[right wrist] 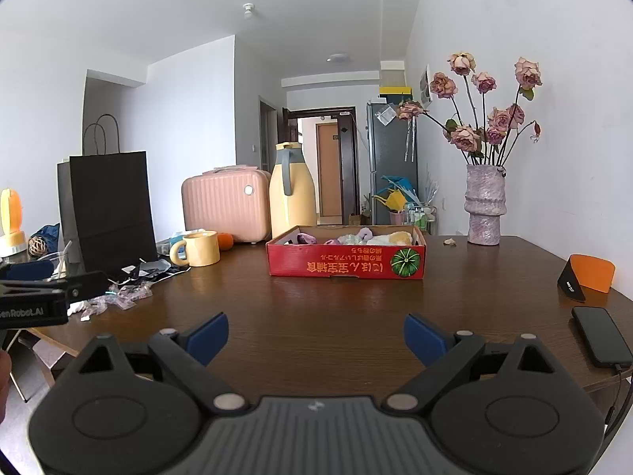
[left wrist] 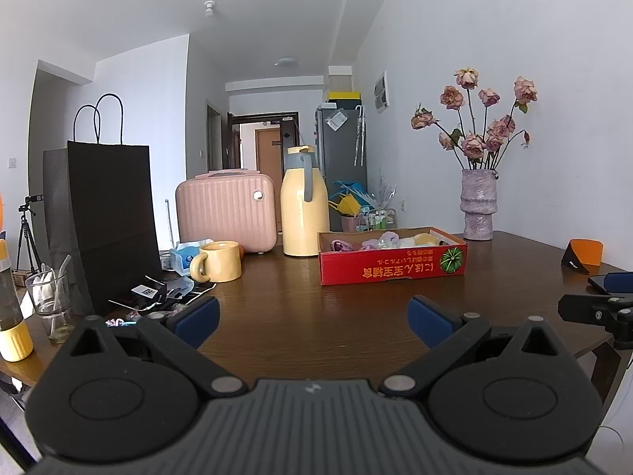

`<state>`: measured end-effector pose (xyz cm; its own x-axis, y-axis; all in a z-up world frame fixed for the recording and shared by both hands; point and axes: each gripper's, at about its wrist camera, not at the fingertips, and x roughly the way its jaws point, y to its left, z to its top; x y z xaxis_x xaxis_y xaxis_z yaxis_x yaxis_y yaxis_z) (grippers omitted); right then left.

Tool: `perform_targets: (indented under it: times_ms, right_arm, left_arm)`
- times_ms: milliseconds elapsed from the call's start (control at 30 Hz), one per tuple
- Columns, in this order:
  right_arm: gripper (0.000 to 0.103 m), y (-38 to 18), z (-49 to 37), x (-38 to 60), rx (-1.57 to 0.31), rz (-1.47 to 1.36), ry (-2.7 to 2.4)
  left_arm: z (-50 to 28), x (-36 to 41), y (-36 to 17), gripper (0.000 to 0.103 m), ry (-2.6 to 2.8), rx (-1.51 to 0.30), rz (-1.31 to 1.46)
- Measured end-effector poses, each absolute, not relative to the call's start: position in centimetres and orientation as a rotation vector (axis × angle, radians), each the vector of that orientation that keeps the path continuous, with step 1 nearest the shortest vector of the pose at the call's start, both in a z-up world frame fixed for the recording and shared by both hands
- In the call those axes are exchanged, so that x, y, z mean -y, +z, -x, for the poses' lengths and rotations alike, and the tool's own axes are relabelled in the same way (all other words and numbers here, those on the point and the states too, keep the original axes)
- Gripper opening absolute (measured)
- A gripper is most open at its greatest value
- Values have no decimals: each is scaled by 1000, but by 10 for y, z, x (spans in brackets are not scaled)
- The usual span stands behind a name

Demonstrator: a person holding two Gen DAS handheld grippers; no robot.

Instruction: Organize soft objects

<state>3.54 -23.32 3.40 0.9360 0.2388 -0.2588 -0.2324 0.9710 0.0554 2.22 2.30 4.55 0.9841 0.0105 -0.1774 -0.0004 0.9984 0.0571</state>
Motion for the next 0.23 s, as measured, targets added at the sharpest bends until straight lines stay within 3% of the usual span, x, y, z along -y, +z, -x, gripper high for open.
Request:
perform_targets:
  times_ms: [233]
  right_arm:
    - [96, 34, -35, 234, -267, -23, 240]
  left_arm:
    - [-19, -26, 46, 103, 18, -157, -48]
